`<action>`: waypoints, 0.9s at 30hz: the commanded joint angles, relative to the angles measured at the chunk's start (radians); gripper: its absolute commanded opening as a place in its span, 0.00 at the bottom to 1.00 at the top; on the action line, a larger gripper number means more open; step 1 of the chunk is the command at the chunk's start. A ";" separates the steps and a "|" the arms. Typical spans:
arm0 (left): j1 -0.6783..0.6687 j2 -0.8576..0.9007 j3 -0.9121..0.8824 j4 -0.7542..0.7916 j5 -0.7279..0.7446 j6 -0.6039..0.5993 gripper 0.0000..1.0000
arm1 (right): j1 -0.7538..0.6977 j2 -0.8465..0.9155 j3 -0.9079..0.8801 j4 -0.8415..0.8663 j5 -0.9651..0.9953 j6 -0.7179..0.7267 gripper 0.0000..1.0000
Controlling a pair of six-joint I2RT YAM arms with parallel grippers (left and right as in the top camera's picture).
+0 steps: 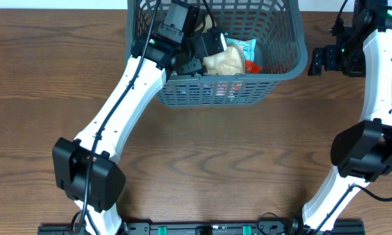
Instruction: Pack container
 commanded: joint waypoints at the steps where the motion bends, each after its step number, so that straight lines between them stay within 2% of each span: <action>1: 0.000 -0.018 0.011 -0.014 0.010 -0.014 0.99 | 0.008 -0.016 0.000 0.001 0.007 0.003 0.99; 4: 0.001 -0.021 0.011 -0.004 -0.042 -0.037 0.99 | 0.008 -0.016 0.000 0.001 0.007 0.003 0.99; 9: 0.008 -0.064 0.018 0.085 -0.249 -0.210 0.99 | 0.003 -0.016 0.000 0.012 0.007 0.003 0.99; 16: 0.105 -0.185 0.077 0.094 -0.256 -0.418 0.98 | -0.017 -0.016 0.000 0.043 0.006 0.003 0.99; 23: 0.272 -0.344 0.079 0.058 -0.255 -0.673 0.99 | -0.034 -0.016 0.000 0.061 0.007 -0.001 0.99; 27: 0.328 -0.399 0.079 0.008 -0.255 -0.697 0.99 | -0.043 -0.016 0.001 0.076 0.007 -0.001 0.99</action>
